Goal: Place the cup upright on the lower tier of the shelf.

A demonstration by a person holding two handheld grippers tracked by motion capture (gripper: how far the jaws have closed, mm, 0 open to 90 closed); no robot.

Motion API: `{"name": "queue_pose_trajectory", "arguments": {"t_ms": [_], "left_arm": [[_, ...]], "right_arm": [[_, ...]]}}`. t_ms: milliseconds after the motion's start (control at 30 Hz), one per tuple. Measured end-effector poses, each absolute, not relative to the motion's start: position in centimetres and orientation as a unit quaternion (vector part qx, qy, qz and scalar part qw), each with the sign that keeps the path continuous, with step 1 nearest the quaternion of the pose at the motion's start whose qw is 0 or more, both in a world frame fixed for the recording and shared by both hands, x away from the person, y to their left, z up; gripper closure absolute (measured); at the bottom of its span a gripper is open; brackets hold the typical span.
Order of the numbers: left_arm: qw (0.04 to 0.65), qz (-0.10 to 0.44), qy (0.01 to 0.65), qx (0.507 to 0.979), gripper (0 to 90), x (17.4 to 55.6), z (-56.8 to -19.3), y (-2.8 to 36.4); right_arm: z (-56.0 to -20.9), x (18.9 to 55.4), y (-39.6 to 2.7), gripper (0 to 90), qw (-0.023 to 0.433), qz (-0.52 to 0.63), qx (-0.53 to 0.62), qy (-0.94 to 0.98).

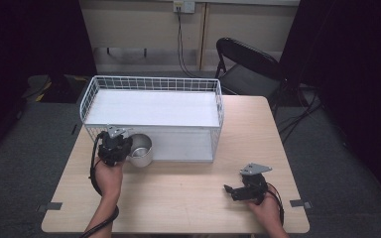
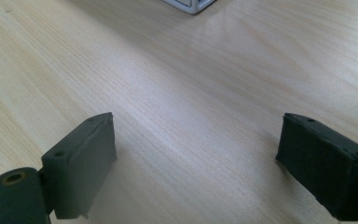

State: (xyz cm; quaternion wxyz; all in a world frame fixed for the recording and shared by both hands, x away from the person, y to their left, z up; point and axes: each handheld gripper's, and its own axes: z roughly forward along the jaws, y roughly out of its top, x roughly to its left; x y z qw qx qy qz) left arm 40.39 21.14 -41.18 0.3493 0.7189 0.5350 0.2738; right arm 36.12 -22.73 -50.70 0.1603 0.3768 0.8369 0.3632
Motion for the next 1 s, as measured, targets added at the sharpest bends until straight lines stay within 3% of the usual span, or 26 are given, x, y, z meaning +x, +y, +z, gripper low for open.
{"name": "queue_pose_trajectory", "arguments": {"t_ms": [233, 567, 1000], "left_arm": [[0.357, 0.272, 0.541, 0.712, 81.0, 40.5, -41.3, 21.4], [0.361, 0.271, 0.537, 0.713, 69.6, 40.2, -40.5, 22.0], [0.366, 0.258, 0.527, 0.723, 63.4, 39.1, -40.1, 22.1]], "right_arm": [[-50.7, 36.1, -22.7, 10.5, 0.160, 0.363, 0.377, 0.837], [-50.7, 36.1, -22.7, 10.5, 0.159, 0.363, 0.377, 0.837], [-50.7, 36.1, -22.7, 10.5, 0.159, 0.363, 0.377, 0.837]]}}
